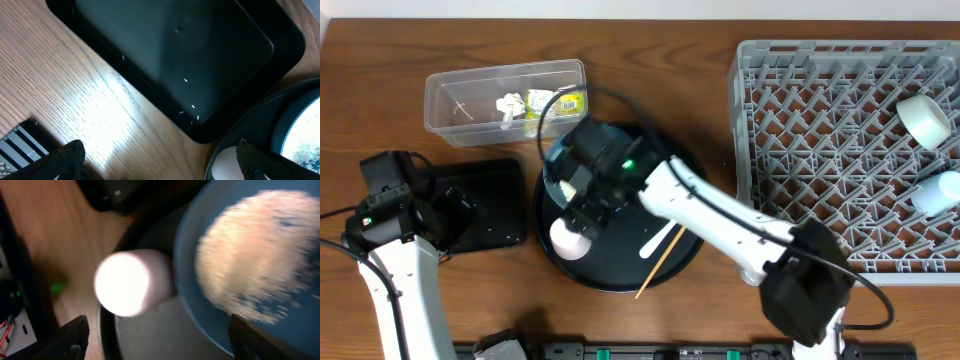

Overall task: Sort waste into correct bins and load items into the dishwasher rack
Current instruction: 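Grasp the white cup on the platter with the right gripper, then place the white cup in the rack beside the other cups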

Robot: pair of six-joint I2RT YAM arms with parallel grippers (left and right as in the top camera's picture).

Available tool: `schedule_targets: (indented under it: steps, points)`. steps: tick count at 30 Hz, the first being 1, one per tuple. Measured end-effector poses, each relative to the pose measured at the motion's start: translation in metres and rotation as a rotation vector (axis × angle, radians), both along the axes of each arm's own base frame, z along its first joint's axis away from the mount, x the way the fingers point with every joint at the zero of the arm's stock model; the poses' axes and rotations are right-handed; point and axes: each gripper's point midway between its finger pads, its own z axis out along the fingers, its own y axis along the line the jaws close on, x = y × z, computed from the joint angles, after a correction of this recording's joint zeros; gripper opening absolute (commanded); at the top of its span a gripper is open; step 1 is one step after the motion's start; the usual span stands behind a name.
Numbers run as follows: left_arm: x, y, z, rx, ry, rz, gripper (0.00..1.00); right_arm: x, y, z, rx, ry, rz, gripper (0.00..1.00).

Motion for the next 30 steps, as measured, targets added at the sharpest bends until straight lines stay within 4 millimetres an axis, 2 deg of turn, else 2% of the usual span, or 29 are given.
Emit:
schedule_targets:
  steps: [8, 12, 14, 16, 18, 22, 26, 28, 30]
  points:
    - [0.000, 0.000, 0.000, 0.000, 0.000, 0.000, 0.98, -0.023, 0.030, -0.031, -0.011, -0.001, 0.073, 0.84]
    - [0.000, 0.000, 0.000, 0.000, 0.000, 0.000, 0.98, -0.026, 0.032, -0.042, -0.043, -0.013, 0.076, 0.81]
    - [0.000, 0.000, 0.000, 0.000, 0.000, 0.000, 0.98, -0.027, 0.032, -0.047, -0.058, -0.017, 0.073, 0.73]
    - [0.000, 0.000, 0.000, 0.000, 0.000, 0.000, 0.98, -0.026, 0.031, -0.052, -0.072, -0.020, 0.067, 0.56]
    - [0.000, 0.000, 0.000, 0.000, 0.000, 0.000, 0.98, -0.025, 0.031, -0.055, -0.078, -0.016, 0.054, 0.43]
    - [0.000, 0.000, 0.000, 0.000, 0.000, 0.000, 0.98, -0.021, 0.028, -0.049, -0.083, -0.029, 0.026, 0.29]
    - [0.000, 0.000, 0.000, -0.001, 0.001, 0.000, 0.98, -0.019, 0.011, -0.046, -0.143, -0.030, -0.012, 0.27]
    - [-0.001, 0.000, 0.000, -0.001, 0.002, 0.000, 0.98, -0.012, 0.000, -0.034, -0.148, -0.036, -0.040, 0.27]
    - [-0.001, 0.000, 0.000, -0.001, 0.002, 0.000, 0.98, 0.000, -0.011, -0.013, -0.129, -0.056, -0.084, 0.27]
